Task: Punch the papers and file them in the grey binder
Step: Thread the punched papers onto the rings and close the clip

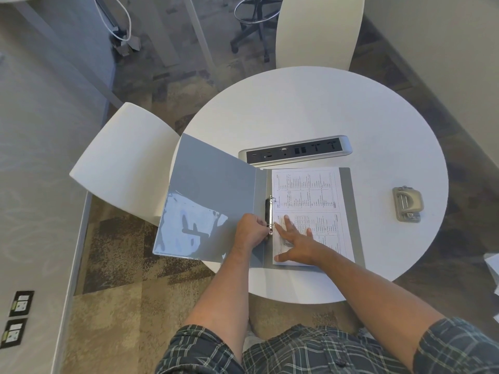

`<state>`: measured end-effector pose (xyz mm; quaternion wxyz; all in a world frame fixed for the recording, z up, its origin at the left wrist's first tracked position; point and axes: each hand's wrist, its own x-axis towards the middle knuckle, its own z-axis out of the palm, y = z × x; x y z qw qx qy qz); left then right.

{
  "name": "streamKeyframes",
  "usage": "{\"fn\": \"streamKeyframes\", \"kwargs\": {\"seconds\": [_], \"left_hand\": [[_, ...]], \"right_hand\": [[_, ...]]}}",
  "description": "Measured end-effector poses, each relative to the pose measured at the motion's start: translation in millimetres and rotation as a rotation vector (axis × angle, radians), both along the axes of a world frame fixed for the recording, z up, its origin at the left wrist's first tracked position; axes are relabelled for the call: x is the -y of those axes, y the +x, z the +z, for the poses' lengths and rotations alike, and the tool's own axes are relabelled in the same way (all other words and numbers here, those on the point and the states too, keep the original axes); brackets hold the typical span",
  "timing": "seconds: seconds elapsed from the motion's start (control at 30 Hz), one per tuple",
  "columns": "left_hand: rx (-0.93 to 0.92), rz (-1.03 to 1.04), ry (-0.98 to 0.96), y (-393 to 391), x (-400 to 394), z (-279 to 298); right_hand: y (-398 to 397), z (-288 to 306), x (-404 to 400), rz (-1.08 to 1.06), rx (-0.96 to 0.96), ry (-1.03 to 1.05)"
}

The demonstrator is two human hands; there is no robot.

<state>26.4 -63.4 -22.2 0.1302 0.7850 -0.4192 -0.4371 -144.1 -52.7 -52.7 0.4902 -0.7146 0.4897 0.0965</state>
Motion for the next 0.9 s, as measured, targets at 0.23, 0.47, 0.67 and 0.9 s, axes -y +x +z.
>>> {"fn": "streamKeyframes", "kwargs": {"seconds": [0.23, 0.47, 0.67, 0.9], "left_hand": [[-0.015, 0.015, -0.011, -1.9, 0.5, 0.5], [-0.026, 0.038, 0.002, -2.9, -4.4, -3.3], [-0.019, 0.07, -0.031, -7.1, -13.2, -5.6], [-0.005, 0.062, -0.047, -9.5, -21.9, -6.8]], "right_hand": [[-3.6, 3.0, -0.3, -0.13, 0.079, 0.036], [-40.3, 14.1, -6.5, -0.766, -0.101, -0.407], [-58.2, 16.1, -12.4, -0.817, -0.537, -0.427], [-46.0, 16.8, -5.3, -0.884, -0.552, -0.325]]}}
